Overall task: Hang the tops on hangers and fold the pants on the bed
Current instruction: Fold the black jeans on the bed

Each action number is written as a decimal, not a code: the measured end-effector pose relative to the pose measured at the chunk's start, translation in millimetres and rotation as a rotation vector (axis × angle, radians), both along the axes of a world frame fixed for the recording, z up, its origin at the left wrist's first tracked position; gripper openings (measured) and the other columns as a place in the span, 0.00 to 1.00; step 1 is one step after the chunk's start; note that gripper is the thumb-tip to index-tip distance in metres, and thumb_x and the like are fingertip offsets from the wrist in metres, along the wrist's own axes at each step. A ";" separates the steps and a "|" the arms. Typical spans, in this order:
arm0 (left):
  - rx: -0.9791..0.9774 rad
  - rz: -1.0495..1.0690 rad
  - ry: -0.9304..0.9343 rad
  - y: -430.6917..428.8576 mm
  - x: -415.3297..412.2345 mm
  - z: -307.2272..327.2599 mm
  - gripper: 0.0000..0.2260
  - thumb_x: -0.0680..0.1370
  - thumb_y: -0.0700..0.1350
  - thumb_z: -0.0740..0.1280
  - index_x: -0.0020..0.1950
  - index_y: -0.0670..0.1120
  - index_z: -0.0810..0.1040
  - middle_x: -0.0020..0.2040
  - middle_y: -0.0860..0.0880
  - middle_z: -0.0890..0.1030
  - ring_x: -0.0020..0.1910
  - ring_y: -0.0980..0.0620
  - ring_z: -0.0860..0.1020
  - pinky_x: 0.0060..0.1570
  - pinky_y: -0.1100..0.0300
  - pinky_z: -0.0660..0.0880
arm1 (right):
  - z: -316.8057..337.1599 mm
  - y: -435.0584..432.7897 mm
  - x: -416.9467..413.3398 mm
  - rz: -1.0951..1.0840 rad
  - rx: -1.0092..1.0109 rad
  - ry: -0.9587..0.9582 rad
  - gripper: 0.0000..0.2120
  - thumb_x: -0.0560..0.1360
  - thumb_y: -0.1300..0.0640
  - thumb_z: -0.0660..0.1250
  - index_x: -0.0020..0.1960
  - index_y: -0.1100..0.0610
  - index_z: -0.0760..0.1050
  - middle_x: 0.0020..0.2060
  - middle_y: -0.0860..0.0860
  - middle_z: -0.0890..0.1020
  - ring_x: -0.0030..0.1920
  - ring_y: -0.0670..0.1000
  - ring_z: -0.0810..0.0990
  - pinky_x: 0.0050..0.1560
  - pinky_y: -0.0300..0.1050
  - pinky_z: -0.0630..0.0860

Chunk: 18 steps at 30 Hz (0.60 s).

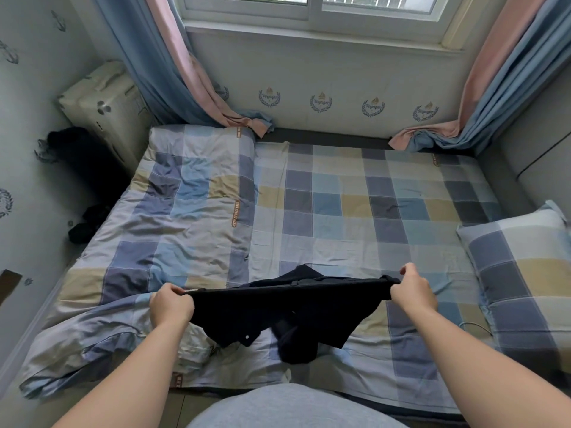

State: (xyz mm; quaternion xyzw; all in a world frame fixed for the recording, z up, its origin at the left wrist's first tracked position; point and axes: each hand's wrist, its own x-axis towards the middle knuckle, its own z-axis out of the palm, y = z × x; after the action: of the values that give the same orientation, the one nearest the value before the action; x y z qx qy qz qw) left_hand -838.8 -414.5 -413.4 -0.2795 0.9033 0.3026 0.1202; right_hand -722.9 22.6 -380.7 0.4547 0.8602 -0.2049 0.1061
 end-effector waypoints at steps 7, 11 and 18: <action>0.574 0.404 -0.276 -2.4 -0.3 -2.6 0.07 0.81 0.36 0.58 0.51 0.42 0.76 0.41 0.35 0.82 0.32 0.40 0.80 0.23 0.56 0.77 | -1.7 -8.4 -12.0 -0.434 -0.612 0.231 0.30 0.78 0.68 0.47 0.72 0.45 0.70 0.36 0.59 0.77 0.26 0.53 0.69 0.28 0.40 0.70; 0.992 0.564 -0.343 2.1 -1.9 13.1 0.13 0.84 0.35 0.53 0.47 0.38 0.74 0.38 0.39 0.81 0.23 0.45 0.81 0.19 0.59 0.76 | 3.9 -13.8 -13.8 -0.513 -0.853 0.257 0.21 0.81 0.65 0.50 0.60 0.50 0.78 0.29 0.54 0.77 0.27 0.51 0.73 0.24 0.38 0.74; 1.369 0.591 -0.226 17.7 -35.4 58.3 0.13 0.84 0.38 0.53 0.49 0.36 0.75 0.46 0.39 0.80 0.49 0.46 0.79 0.47 0.55 0.81 | 40.4 -13.1 -49.8 -0.480 -0.999 0.462 0.09 0.83 0.61 0.56 0.52 0.60 0.75 0.44 0.60 0.83 0.45 0.57 0.83 0.42 0.47 0.77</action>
State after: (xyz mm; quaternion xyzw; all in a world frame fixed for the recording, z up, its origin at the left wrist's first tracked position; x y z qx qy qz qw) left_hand -874.2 -396.8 -355.1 -0.4025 0.3828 0.7855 0.2727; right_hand -772.7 9.5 -340.3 0.4749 0.5339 -0.6963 0.0681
